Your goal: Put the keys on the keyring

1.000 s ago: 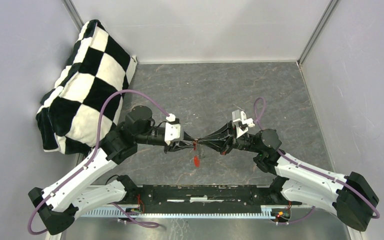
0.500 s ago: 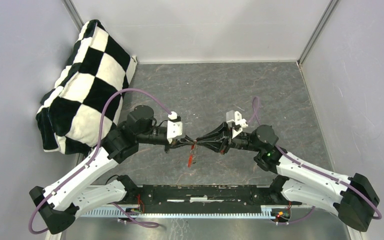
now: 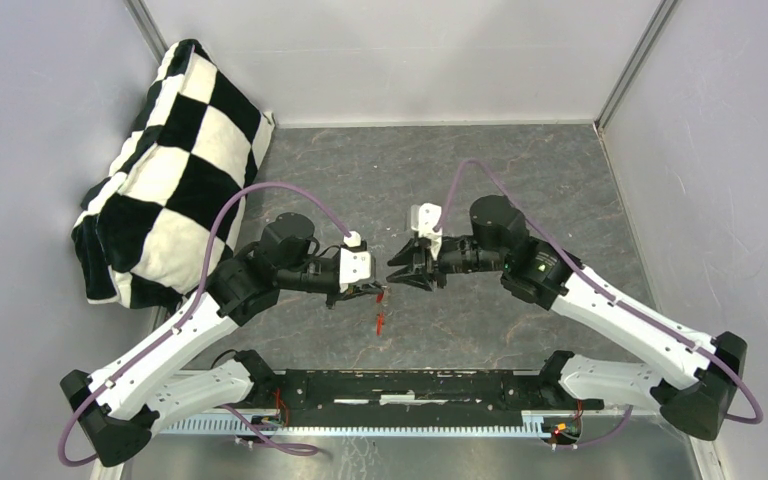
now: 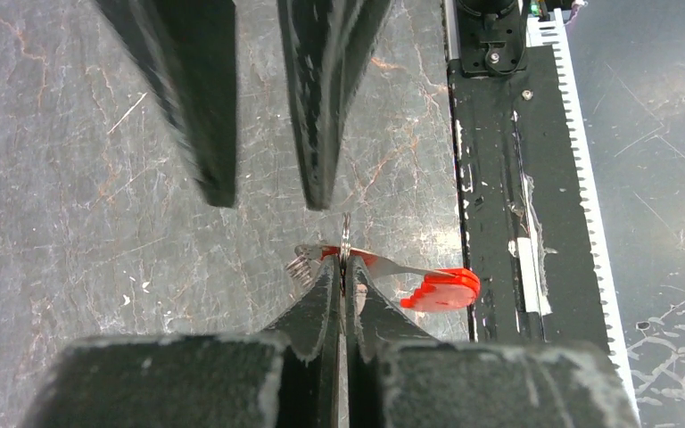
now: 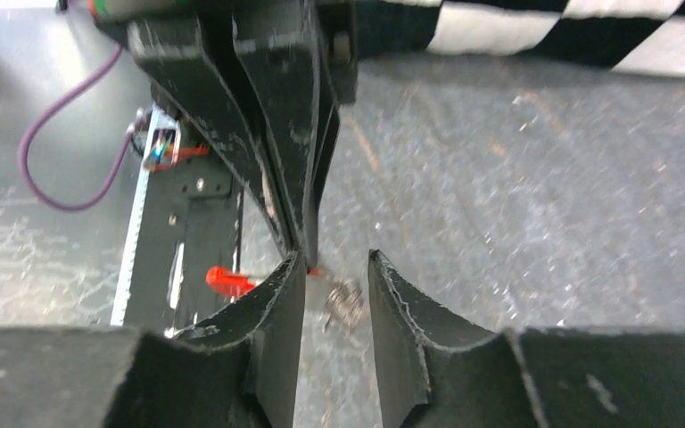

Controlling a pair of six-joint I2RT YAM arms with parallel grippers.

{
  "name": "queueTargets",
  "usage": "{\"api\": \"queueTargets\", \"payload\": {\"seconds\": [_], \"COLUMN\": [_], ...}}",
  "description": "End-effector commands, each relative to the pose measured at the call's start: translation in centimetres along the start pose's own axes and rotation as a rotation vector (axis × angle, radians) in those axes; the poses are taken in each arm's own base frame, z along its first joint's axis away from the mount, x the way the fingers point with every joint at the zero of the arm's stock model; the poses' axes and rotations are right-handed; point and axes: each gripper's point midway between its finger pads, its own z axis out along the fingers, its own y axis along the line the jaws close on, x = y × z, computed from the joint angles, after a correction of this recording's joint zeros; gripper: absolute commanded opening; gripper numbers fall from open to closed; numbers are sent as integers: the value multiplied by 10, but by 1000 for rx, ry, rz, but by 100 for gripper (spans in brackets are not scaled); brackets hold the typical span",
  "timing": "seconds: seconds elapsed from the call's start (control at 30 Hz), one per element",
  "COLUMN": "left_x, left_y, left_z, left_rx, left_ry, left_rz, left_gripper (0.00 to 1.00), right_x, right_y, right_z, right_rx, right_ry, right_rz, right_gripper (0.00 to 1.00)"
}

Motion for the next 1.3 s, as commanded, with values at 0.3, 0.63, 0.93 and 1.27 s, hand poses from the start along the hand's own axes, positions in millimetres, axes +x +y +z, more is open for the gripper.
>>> {"api": "queueTargets", "payload": {"seconds": [0.3, 0.63, 0.93, 1.27], "left_x": [-10, -10, -12, -18], "left_y": [9, 11, 10, 11], "left_z": [-2, -4, -4, -6], "left_rx": [-31, -52, -47, -54], "left_ry": [-21, -24, -35, -46], "left_rz": [61, 66, 61, 76], "left_gripper": [2, 2, 2, 2], "right_x": [9, 6, 10, 24], "right_y": [19, 29, 21, 15], "right_z": [12, 12, 20, 18], "right_rx": [-78, -118, -83, -56], "right_ry": [158, 155, 144, 211], "right_rz": [-44, -16, 4, -2], "right_gripper": [32, 32, 24, 1]}}
